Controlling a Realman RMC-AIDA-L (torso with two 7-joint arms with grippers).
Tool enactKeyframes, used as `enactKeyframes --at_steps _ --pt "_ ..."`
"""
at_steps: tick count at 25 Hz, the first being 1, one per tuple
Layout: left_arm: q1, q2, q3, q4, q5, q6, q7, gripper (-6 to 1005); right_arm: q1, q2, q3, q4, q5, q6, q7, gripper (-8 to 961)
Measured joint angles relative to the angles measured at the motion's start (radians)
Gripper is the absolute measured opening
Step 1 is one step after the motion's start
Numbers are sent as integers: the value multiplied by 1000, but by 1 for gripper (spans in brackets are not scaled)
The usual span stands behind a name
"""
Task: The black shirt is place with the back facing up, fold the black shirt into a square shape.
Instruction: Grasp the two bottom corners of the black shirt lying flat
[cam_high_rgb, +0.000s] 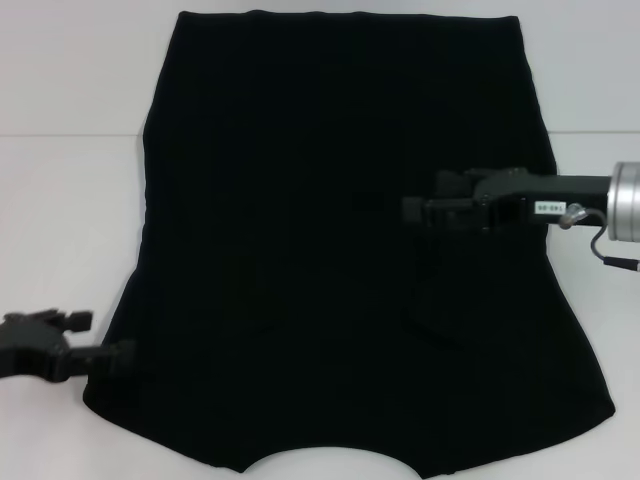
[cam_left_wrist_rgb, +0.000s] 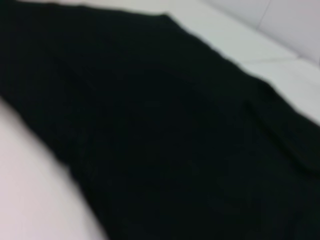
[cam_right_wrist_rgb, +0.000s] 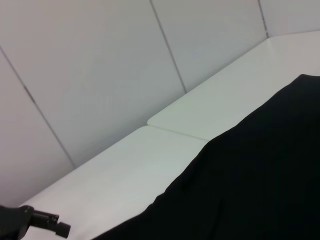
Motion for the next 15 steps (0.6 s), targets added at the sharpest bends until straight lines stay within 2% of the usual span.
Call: enactKeyframes --at_steps 2,8,15 --pt "2 3 -31 2 55 2 -5 904 5 -4 -36 1 -2 -6 0 924" --pt "12 4 -56 17 98 17 -17 904 11 -33 -141 1 -2 -49 18 925" --pt "9 0 -48 16 136 21 -25 904 10 -42 -132 -8 3 -59 44 924"
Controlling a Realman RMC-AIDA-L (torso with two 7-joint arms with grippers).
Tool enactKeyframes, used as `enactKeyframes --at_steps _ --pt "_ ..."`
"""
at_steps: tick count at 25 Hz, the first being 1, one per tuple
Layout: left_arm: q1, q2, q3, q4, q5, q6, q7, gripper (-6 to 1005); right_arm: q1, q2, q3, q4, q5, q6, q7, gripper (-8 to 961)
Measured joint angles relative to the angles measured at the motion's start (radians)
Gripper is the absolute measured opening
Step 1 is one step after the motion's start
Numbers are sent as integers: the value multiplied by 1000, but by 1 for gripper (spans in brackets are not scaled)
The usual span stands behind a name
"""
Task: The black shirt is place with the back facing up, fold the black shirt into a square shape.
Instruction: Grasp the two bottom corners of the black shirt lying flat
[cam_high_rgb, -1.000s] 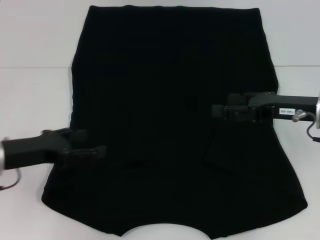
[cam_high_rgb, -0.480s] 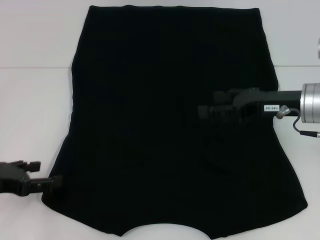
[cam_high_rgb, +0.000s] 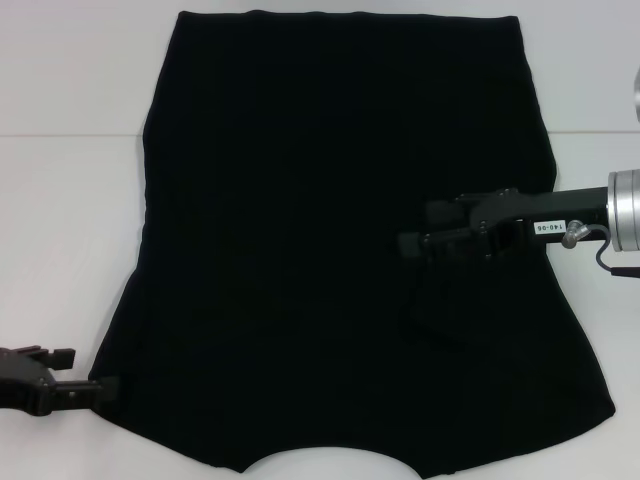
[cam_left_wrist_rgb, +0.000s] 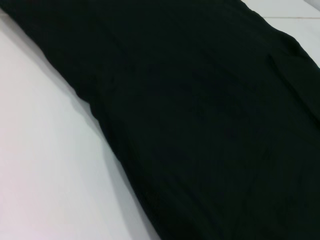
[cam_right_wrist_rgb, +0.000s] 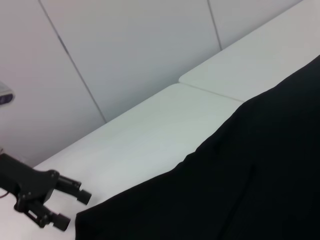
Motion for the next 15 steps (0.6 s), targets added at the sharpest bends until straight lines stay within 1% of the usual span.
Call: enactKeyframes --at_steps 6,8,12,15 --pt "-17 0 12 -40 2 -18 10 903 4 -1 4 0 1 14 2 924" --pt "-22 0 44 -53 8 -42 9 903 4 -1 5 1 1 19 3 924" --pt "-28 -1 75 -54 43 -63 -5 829 4 0 16 0 2 20 3 925" --pt "-32 2 73 -55 46 -65 -16 773 4 0 27 0 2 18 4 925"
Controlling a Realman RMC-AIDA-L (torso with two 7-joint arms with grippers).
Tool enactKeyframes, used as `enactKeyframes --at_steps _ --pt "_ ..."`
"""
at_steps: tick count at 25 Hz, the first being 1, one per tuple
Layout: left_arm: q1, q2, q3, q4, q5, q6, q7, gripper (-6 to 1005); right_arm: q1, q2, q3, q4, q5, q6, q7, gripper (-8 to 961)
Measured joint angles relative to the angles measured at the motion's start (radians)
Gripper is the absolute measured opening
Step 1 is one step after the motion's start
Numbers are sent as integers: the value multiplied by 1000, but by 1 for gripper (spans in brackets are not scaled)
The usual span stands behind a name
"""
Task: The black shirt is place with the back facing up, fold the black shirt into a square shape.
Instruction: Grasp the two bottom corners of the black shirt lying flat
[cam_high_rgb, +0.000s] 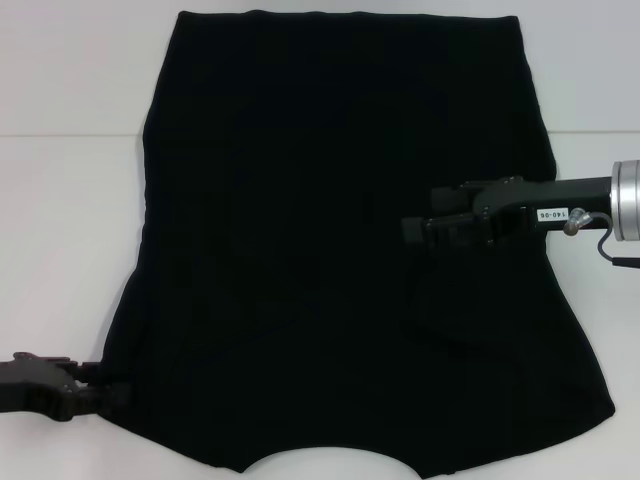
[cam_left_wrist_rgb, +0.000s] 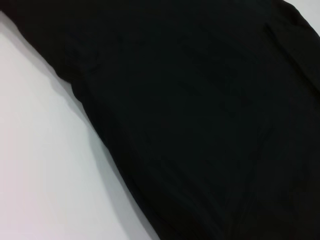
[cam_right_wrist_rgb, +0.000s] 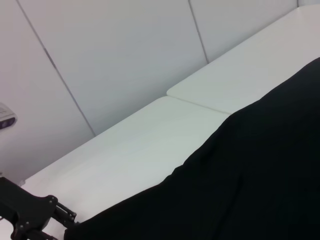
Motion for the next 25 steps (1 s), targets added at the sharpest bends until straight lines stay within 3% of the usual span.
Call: enactKeyframes --at_steps 7,13,18,25 --pt "-2 0 -1 7 2 -7 -6 524 -3 -1 2 -1 1 -4 0 924" --pt "-3 1 2 11 2 -4 -9 241 -15 -7 4 -1 1 -6 14 925" --pt "-4 1 1 18 -4 7 -10 71 -38 -31 4 -3 -4 -19 60 924" --pt "-19 -1 5 24 -6 25 -13 20 -102 -91 5 -5 -8 -79 171 925"
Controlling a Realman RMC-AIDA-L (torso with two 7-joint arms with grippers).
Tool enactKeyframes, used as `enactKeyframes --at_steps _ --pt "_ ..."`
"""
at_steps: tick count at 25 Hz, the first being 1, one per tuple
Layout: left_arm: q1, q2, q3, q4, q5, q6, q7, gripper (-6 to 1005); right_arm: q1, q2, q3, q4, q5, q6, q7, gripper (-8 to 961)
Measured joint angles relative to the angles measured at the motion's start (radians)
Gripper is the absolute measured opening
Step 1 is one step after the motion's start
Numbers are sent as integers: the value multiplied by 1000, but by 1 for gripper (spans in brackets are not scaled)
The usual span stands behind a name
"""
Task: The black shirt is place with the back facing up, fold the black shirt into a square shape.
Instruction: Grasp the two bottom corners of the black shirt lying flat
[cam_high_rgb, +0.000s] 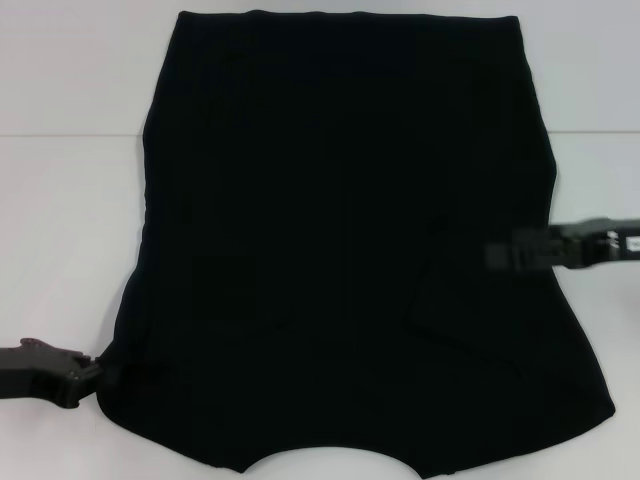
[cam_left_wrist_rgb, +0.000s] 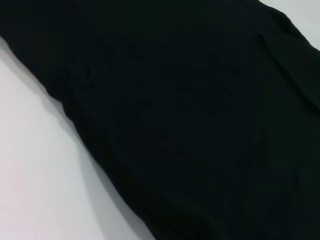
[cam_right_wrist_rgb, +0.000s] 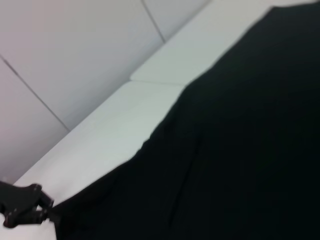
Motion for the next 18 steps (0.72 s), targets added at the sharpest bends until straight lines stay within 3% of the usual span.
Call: enactKeyframes --at_steps 6,9,18 --pt "-12 -5 3 0 1 3 -11 20 -52 -54 11 -11 -80 -97 144 924" --pt "-13 -9 2 0 1 4 -11 21 -68 -71 12 -13 -130 -125 200 924" --pt "-12 -15 4 -6 0 -3 -6 21 -76 -73 29 -12 -290 -150 269 924"
